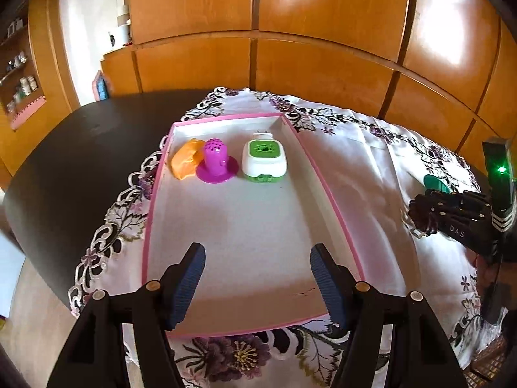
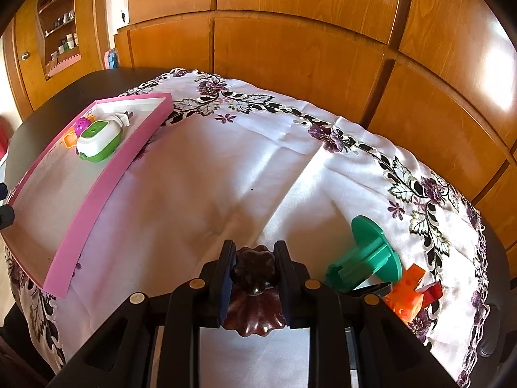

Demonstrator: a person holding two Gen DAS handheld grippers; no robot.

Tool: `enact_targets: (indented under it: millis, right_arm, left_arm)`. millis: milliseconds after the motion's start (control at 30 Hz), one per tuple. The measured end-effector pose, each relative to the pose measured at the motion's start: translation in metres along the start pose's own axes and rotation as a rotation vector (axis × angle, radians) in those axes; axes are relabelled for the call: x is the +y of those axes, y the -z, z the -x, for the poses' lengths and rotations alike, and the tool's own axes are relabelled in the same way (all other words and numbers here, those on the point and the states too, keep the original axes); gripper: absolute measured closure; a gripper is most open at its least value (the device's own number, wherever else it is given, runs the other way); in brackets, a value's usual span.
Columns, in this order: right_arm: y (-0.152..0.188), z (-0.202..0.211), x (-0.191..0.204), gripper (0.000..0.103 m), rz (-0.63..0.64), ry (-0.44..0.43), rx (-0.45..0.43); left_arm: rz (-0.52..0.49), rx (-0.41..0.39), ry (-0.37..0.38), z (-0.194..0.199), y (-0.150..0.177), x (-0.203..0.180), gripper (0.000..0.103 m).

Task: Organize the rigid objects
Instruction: 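Carry the brown flower lid over the tray with the right gripper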

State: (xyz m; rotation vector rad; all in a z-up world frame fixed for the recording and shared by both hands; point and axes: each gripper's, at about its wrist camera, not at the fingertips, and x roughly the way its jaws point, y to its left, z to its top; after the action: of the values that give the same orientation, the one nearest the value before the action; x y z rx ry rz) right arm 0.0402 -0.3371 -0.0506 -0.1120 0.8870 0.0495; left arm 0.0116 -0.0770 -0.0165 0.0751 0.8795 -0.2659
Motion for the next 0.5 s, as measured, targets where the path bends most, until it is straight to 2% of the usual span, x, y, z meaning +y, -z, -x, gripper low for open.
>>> enact_targets:
  millis: [500]
  right_arm:
    - [0.003, -0.002, 0.005, 0.080, -0.017, 0.040, -0.018]
  left_arm:
    - [0.085, -0.030, -0.020, 0.010, 0.003, 0.038, 0.035]
